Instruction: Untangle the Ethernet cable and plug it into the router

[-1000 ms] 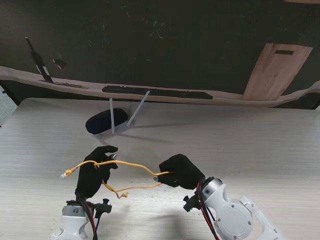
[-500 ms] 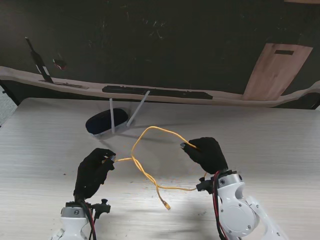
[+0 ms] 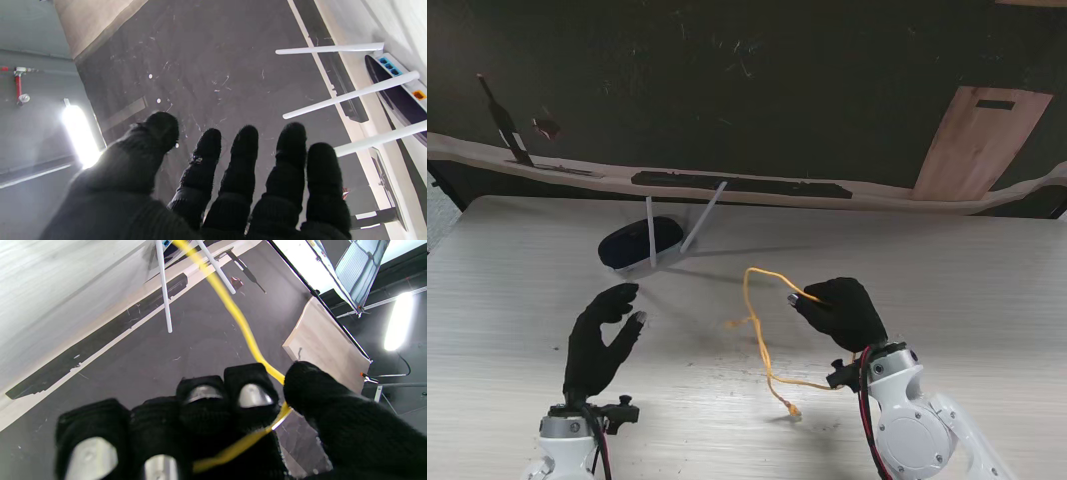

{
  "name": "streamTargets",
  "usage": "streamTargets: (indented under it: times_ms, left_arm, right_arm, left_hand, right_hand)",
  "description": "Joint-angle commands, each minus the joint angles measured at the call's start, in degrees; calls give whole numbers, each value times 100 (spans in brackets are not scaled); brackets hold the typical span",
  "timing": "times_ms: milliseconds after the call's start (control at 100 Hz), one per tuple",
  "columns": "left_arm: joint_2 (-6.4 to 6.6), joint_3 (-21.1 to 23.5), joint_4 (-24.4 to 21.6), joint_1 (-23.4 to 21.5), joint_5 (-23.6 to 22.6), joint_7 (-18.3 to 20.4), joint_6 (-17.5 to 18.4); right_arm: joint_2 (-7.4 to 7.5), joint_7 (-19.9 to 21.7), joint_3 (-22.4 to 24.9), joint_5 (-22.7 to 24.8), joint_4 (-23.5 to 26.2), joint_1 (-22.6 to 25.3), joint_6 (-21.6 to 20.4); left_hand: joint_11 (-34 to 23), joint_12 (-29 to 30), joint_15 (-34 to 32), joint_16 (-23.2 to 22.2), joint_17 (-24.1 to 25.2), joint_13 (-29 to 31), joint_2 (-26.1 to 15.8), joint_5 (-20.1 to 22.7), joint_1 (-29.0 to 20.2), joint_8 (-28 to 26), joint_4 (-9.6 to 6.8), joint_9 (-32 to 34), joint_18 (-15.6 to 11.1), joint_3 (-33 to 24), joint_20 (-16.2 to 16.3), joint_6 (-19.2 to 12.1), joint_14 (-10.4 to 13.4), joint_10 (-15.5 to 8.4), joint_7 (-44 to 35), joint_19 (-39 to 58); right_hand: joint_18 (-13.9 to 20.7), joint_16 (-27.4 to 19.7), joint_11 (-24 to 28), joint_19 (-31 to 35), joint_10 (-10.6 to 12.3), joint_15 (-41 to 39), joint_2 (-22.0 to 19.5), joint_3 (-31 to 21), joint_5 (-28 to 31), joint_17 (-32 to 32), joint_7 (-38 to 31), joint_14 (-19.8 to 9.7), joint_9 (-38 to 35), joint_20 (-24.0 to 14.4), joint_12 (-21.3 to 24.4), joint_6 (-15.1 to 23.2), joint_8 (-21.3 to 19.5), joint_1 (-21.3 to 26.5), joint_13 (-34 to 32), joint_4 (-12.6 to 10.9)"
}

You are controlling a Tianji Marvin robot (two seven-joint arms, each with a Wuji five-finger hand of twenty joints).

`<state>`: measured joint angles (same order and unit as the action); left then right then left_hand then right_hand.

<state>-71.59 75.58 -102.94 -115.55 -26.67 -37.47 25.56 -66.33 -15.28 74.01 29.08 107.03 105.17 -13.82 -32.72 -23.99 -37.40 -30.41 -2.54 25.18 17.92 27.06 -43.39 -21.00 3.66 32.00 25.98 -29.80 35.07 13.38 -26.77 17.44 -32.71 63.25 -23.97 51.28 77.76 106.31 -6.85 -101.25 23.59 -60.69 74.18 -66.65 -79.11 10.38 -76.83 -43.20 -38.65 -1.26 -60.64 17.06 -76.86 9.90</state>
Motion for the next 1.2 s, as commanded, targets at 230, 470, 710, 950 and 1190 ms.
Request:
streamTargets:
  times_ms: [230,470,710,950,1190]
  left_arm:
    - [163,136,-7,-97,-187,593,354]
    - [357,-173,-10,114,-211,1335,-67]
    - [362,-464,139,335,-224,1326,-329]
    - [380,-639,115,425,16,1553,-539]
    - [331,-828,3,487,764,1760,-647]
  right_arm:
    - [71,308,-91,112,149,-42,-220]
    - [170,938,-396,-291,376,-173,-312]
    - [235,1284,-750,-603,578,-230,-425]
    - [264,1447,-1023,-793,633,-322,-441]
    - [270,1546,-1207,-974,594,-445,-410]
  left_hand:
    - [768,446,1149,655,530,-676,351,-273,998,465,-152,-757,-1088,-413,-1026,-159,614,-61,895,-1414]
    - [1144,666,1635,1031,681,-1076,358,-446,967,908,-157,-1231,-1323,-268,-1388,4,848,-70,1724,-2067]
    - [1203,705,1730,1086,688,-1249,402,-753,990,979,-153,-1486,-1207,-193,-1531,-3,919,-102,1874,-2349]
    - [1082,665,1521,995,581,-1132,574,-1127,838,990,-160,-1597,-1460,-572,-1324,39,873,-91,1838,-1947]
    - [370,253,518,732,-397,63,196,-644,-868,321,-180,-608,-952,-723,-656,34,593,-82,544,-711]
  right_hand:
    - [-149,103,909,1338,-1078,-183,-50,89,333,-84,-54,-597,-659,-85,-103,-144,79,-25,192,-166]
    - [-132,106,911,1345,-1078,-185,-1,81,329,-86,-39,-617,-659,-87,-99,-136,84,-16,192,-177]
    - [-102,105,903,1353,-1079,-181,15,82,296,-89,31,-642,-659,-86,-93,-119,108,-31,190,-180]
    - [-82,100,870,1349,-1083,-176,31,67,268,-89,76,-650,-659,-74,-77,-111,122,-39,189,-183]
    - [-86,94,851,1341,-1092,-176,45,54,256,-88,98,-635,-660,-55,-65,-104,130,-46,190,-180]
